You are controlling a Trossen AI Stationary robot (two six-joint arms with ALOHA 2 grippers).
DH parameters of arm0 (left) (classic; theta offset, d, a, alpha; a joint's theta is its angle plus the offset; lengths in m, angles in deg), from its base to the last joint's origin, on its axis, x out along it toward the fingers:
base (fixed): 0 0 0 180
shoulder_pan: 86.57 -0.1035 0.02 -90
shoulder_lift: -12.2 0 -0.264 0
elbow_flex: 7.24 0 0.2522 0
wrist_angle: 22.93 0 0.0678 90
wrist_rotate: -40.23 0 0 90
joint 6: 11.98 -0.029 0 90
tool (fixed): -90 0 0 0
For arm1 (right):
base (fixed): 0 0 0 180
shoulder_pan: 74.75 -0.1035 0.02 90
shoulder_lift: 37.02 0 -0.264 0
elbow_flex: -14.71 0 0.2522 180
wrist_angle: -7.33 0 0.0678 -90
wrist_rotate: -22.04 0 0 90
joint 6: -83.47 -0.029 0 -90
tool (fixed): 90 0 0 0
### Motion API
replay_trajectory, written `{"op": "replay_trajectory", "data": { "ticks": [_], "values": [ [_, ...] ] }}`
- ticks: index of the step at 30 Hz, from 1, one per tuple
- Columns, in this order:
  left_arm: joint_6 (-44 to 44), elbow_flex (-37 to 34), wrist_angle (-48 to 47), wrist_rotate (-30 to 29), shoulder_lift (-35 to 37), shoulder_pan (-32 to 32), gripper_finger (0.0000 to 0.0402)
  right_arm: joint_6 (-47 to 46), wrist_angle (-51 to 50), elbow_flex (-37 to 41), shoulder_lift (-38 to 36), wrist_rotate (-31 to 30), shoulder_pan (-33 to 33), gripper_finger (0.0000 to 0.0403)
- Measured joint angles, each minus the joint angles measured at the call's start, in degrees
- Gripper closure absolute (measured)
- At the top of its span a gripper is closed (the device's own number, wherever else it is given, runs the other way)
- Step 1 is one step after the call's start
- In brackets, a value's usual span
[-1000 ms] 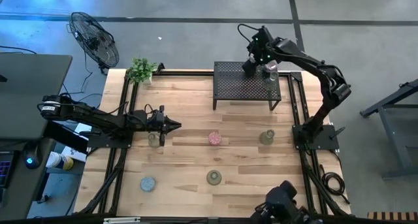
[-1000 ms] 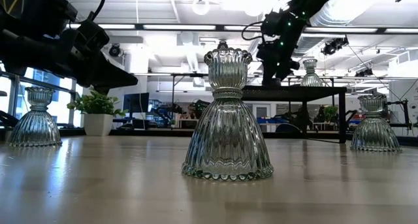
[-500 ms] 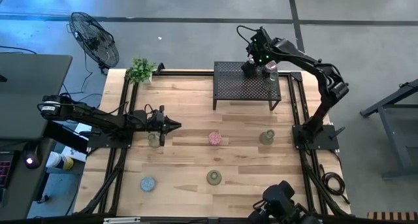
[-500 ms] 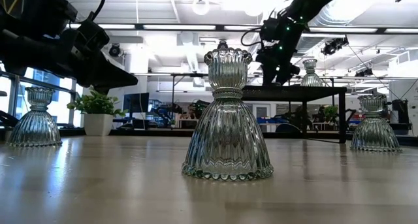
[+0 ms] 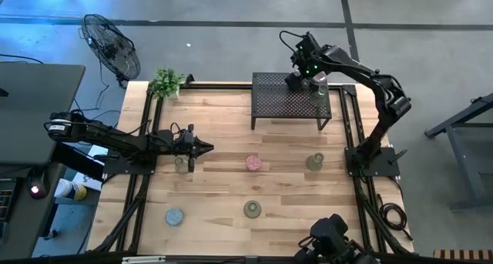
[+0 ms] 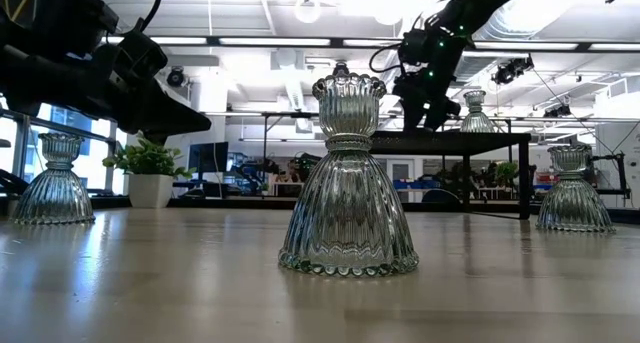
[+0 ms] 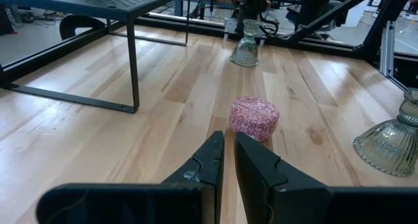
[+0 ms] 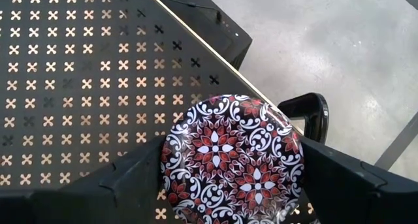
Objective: Pick & Place candle stick holders
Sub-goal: Put the black scented candle on the shelf
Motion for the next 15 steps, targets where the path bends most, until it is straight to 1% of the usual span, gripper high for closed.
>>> {"op": "replay_trajectory", "data": {
  "ticks": [15],
  "values": [
    [0.0, 0.0, 0.0, 0.3, 0.0, 0.0, 0.0367, -0.2, -0.3, 0.0, -0.2, -0.1, 0.0, 0.0089]
  ]
}}
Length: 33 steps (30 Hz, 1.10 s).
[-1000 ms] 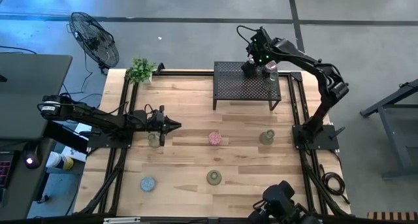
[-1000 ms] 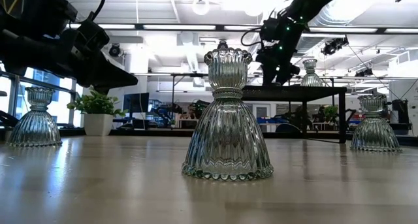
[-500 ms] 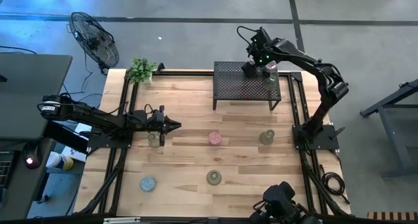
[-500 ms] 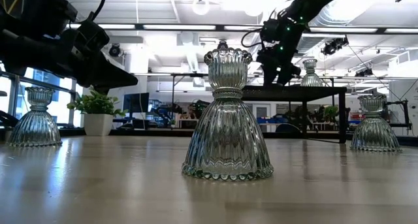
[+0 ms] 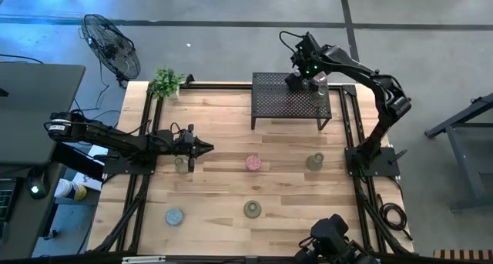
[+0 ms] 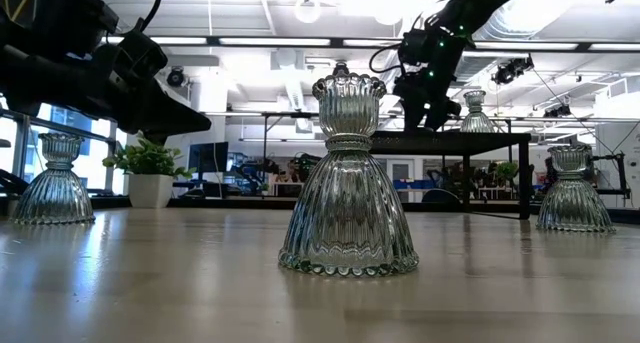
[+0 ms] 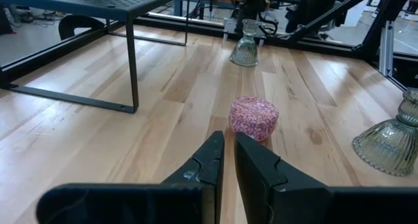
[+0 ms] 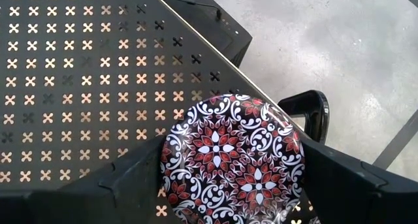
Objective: Pick & Place candle stick holders
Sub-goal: Put the black scented candle on the shelf, then put the green glass candle holder on the shelf
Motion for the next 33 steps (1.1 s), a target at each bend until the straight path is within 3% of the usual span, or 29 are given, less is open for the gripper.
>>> {"op": "replay_trajectory", "data": {
  "ticks": [21, 33],
  "values": [
    [0.0, 0.0, -0.3, 0.6, 0.0, 0.0, 0.0367, 0.7, 1.2, -0.1, -0.9, -1.6, -1.0, 0.0059],
    [0.0, 0.0, -0.4, 0.7, 0.0, 0.0, 0.0367, 1.6, -0.1, -0.1, -12.3, -1.4, -4.7, 0.0063]
  ]
}}
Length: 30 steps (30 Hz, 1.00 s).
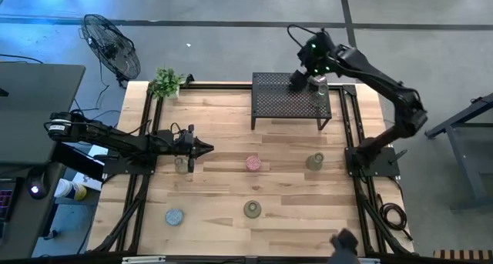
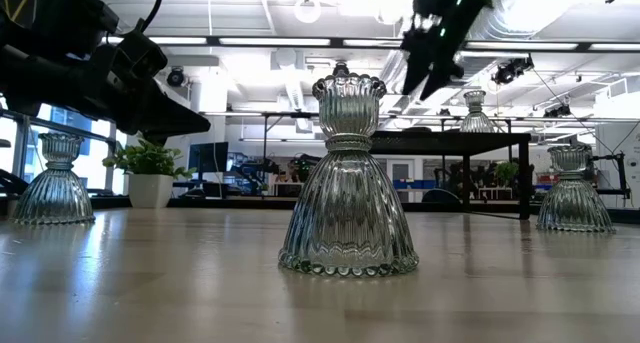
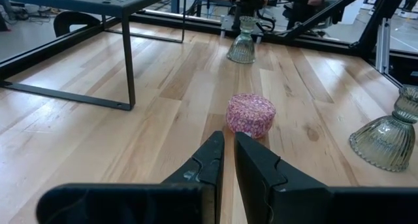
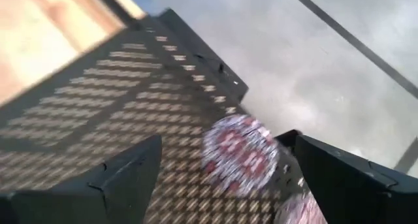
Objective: Pick & Place candle stick holders
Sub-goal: Put the green glass candle holder on the shelf
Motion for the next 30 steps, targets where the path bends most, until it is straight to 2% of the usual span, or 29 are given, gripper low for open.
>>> {"op": "replay_trajectory", "data": {
  "ticks": [3, 6, 10, 14, 15, 16, 20, 23, 30],
  "values": [
    [0.0, 0.0, -1.6, -0.4, 0.0, 0.0, 0.0367, -2.2, -4.2, 0.6, -4.8, 0.2, -4.9, 0.0088],
    [0.2, 0.0, -2.4, -0.5, 0.0, 0.0, 0.0367, -4.9, -4.6, 5.2, -10.5, -3.1, -13.9, 0.0142],
    [0.2, 0.0, -3.0, -0.3, 0.0, 0.0, 0.0367, -11.3, 1.0, 16.6, -18.6, -9.8, -27.8, 0.0247],
    [0.1, 0.0, -2.2, -0.3, 0.0, 0.0, 0.0367, -21.0, 5.0, 26.6, -25.8, -15.1, -40.2, 0.0363],
    [0.1, 0.0, -2.0, -0.3, 0.0, 0.0, 0.0367, -23.6, 5.3, 28.3, -27.1, -16.8, -43.0, 0.0382],
    [0.0, 0.0, -1.8, -0.3, 0.0, 0.0, 0.0367, -26.3, 5.2, 29.8, -28.2, -18.7, -46.0, 0.0391],
    [0.0, 0.0, -1.6, -0.3, 0.0, 0.0, 0.0367, -38.0, 0.6, 32.1, -30.5, -25.6, -56.9, 0.0372],
    [0.0, 0.0, -1.7, -0.3, 0.0, 0.0, 0.0367, -46.3, -4.9, 32.4, -30.3, -30.1, -64.3, 0.0372],
    [0.0, 0.0, -1.9, -0.2, 0.0, 0.0, 0.0367, -61.0, -11.2, 33.2, -29.9, -34.2, -73.3, 0.0401]
  ]
}}
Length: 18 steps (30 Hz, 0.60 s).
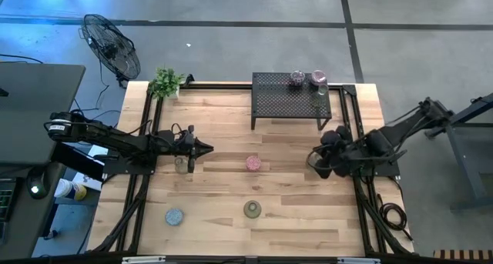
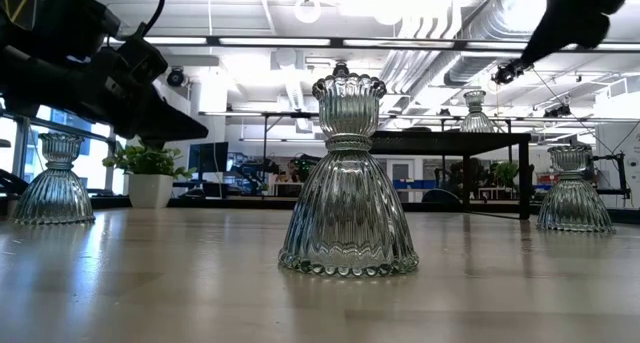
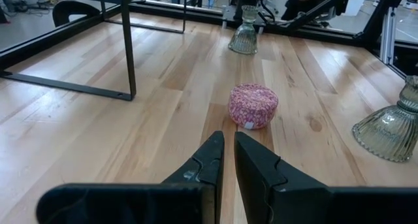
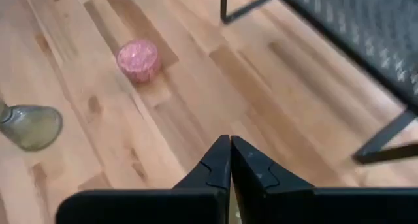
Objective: Pick & Place candle stick holders
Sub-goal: Put the green glass candle holder on the shelf
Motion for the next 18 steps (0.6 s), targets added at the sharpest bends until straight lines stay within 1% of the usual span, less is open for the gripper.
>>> {"op": "replay_trajectory", "data": {
  "ticks": [5, 9, 12, 18],
  "values": [
    [0.0, 0.0, -0.3, 0.0, 0.0, 0.0, 0.0367, -5.3, 1.3, 2.8, 2.0, -0.4, -1.2, 0.0385],
    [0.0, 0.0, -1.1, 0.0, 0.0, 0.0, 0.0367, -7.5, 2.2, 5.1, 3.4, 2.5, -1.2, 0.0355],
    [0.0, 0.0, -1.1, 0.0, 0.0, 0.0, 0.0367, -7.6, 2.0, 5.5, 3.7, 5.1, -1.2, 0.0317],
    [0.0, 0.0, -1.1, 0.0, 0.0, 0.0, 0.0367, -8.6, -1.7, 5.5, 3.7, 5.7, -1.2, 0.0219]
  ]
}}
